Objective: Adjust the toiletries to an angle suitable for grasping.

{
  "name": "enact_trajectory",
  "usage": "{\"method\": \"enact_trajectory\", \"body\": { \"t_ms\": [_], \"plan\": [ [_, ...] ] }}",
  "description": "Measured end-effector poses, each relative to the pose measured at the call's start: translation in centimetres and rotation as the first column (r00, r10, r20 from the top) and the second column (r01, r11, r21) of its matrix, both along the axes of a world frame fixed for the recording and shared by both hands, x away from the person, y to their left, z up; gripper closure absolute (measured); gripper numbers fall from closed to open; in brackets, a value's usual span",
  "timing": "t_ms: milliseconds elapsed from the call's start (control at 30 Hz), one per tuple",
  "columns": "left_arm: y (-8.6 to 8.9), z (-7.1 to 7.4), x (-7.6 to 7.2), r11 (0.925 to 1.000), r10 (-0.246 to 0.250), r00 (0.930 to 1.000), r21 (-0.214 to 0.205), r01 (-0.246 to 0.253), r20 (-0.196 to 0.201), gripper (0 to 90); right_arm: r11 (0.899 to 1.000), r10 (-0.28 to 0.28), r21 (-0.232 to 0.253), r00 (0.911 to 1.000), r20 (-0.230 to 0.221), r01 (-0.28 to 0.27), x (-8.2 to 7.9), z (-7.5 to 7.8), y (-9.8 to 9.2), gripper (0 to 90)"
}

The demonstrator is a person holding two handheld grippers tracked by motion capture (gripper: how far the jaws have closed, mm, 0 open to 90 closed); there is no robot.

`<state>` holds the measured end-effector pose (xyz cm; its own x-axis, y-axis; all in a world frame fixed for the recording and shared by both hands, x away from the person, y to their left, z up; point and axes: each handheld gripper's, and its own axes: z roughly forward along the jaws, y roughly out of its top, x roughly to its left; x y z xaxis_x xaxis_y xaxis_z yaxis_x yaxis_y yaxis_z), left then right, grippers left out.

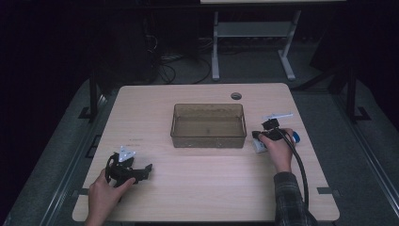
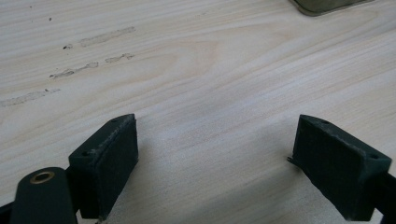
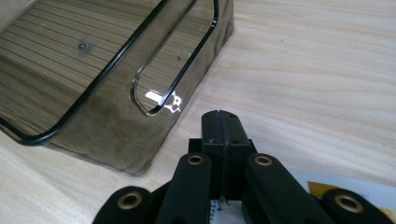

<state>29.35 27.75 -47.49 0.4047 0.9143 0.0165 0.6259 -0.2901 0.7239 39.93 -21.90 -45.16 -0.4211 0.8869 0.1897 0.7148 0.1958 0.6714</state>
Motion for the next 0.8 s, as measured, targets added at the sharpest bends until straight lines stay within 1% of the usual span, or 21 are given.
{"method": "enact_trajectory", "body": {
  "t_ms": [133, 433, 567, 633, 800],
  "plan": [
    [0.0, 0.0, 0.0, 1.0000, 0.000, 1.0000, 0.000, 0.000, 0.001, 13.1, 1.000, 0.006, -0.010, 1.0000, -0.005, -0.006, -0.1, -0.1, 0.1, 90.0],
    [0.0, 0.0, 0.0, 1.0000, 0.000, 1.0000, 0.001, 0.000, -0.001, 13.1, 0.999, 0.021, -0.028, 0.9997, -0.009, -0.022, -0.5, 0.2, 0.1, 90.0],
    [0.0, 0.0, 0.0, 1.0000, 0.000, 1.0000, 0.000, 0.000, 0.002, 13.0, 1.000, 0.019, -0.022, 0.9997, -0.013, -0.019, -0.9, 0.1, 0.0, 90.0],
    [0.0, 0.0, 0.0, 1.0000, -0.001, 1.0000, 0.000, 0.001, 0.002, 13.0, 1.000, 0.022, -0.022, 0.9997, -0.008, -0.022, -1.1, 0.0, -0.1, 90.0],
    [0.0, 0.0, 0.0, 1.0000, -0.001, 1.0000, 0.000, 0.001, 0.002, 13.1, 0.999, 0.035, -0.032, 0.9994, -0.006, -0.035, -1.9, -0.1, -0.2, 90.0]
  ]
}}
